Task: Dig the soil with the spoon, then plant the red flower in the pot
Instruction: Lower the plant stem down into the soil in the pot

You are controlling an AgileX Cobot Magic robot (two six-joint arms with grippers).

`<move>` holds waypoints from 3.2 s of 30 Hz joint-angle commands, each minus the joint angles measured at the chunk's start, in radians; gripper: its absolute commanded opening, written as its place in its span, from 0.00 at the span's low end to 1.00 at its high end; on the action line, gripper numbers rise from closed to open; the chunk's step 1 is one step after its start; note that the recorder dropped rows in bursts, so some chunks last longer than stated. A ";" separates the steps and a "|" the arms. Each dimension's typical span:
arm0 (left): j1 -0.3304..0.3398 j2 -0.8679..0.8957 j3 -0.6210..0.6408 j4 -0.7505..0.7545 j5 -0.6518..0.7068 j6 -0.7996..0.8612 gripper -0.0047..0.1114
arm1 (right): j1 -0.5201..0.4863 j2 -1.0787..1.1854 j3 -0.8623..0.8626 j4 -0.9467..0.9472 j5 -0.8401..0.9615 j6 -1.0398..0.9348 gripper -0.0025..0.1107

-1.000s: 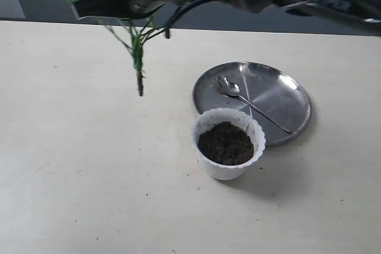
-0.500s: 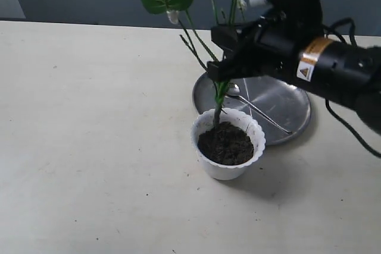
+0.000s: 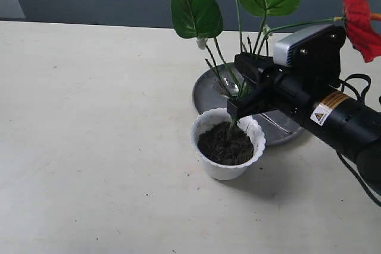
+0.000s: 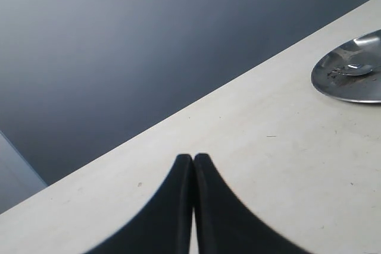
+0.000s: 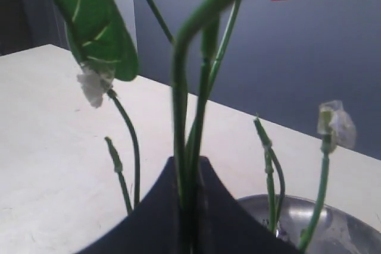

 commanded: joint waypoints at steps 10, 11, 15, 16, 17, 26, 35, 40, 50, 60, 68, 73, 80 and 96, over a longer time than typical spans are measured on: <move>-0.007 -0.005 -0.002 -0.008 -0.009 -0.006 0.05 | -0.003 0.129 0.005 -0.209 -0.029 -0.028 0.02; -0.007 -0.005 -0.002 -0.008 -0.009 -0.006 0.05 | -0.003 0.134 0.005 -0.209 -0.008 -0.028 0.02; -0.007 -0.005 -0.002 -0.008 -0.009 -0.006 0.05 | -0.003 0.136 0.005 -0.213 0.034 -0.028 0.02; -0.007 -0.005 -0.002 -0.008 -0.009 -0.006 0.05 | -0.003 0.136 0.005 -0.220 0.041 -0.028 0.02; -0.007 -0.005 -0.002 -0.008 -0.009 -0.006 0.05 | -0.003 0.136 0.005 -0.229 0.049 -0.028 0.02; -0.007 -0.005 -0.002 -0.008 -0.009 -0.006 0.05 | -0.003 0.136 0.005 -0.376 0.139 0.074 0.02; -0.007 -0.005 -0.002 -0.008 -0.009 -0.006 0.05 | -0.003 0.134 0.005 -0.362 0.170 0.131 0.02; -0.007 -0.005 -0.002 -0.008 -0.011 -0.006 0.05 | -0.003 0.134 0.005 -0.356 0.192 0.142 0.02; -0.007 -0.005 -0.002 -0.008 -0.011 -0.006 0.05 | -0.003 0.134 0.005 -0.363 0.194 0.182 0.11; -0.007 -0.005 -0.002 -0.008 -0.011 -0.006 0.05 | -0.003 0.134 0.005 -0.472 0.190 0.329 0.20; -0.007 -0.005 -0.002 -0.008 -0.011 -0.006 0.05 | -0.003 0.054 0.005 -0.474 0.242 0.332 0.20; -0.007 -0.005 -0.002 -0.008 -0.009 -0.006 0.05 | -0.003 0.023 0.005 -0.500 0.319 0.356 0.21; -0.007 -0.005 -0.002 -0.008 -0.009 -0.006 0.05 | -0.003 0.023 0.005 -0.516 0.319 0.377 0.21; -0.007 -0.005 -0.002 -0.008 -0.009 -0.006 0.05 | -0.003 0.023 0.005 -0.518 0.323 0.397 0.41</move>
